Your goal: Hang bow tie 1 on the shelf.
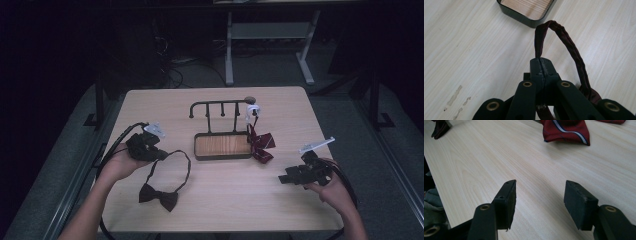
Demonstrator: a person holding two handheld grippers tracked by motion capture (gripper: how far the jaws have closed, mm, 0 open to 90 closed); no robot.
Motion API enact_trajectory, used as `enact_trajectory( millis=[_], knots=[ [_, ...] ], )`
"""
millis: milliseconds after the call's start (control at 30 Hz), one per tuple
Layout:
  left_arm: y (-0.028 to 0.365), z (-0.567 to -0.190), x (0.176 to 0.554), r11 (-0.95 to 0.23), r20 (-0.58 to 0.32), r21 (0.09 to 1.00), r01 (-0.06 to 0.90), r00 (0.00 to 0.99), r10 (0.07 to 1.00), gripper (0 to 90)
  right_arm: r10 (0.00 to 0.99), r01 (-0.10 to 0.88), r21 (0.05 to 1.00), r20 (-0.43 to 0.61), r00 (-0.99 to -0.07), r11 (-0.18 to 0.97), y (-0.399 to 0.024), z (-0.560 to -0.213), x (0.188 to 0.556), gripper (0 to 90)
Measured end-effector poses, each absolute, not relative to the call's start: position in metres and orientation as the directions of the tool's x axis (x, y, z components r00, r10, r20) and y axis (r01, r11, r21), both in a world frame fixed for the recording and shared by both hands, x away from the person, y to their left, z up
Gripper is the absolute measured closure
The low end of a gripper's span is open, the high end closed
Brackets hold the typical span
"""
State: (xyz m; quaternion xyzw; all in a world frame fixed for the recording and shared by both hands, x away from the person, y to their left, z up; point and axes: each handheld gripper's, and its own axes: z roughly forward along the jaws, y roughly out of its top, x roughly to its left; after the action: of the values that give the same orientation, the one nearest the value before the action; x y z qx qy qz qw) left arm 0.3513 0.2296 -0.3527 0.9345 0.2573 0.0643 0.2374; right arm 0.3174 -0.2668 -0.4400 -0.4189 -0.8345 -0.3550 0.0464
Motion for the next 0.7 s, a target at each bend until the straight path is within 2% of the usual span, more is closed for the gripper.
enact_trajectory(
  millis=[700],
  knots=[
    [0.230, -0.319, 0.343, -0.753, 0.015, 0.511, 0.415, 0.872, 0.490, 89.5, 0.662, 0.729, 0.559, 0.376, -0.648, 0.396, -0.268, -0.439, 0.316, 42.2]
  ],
)
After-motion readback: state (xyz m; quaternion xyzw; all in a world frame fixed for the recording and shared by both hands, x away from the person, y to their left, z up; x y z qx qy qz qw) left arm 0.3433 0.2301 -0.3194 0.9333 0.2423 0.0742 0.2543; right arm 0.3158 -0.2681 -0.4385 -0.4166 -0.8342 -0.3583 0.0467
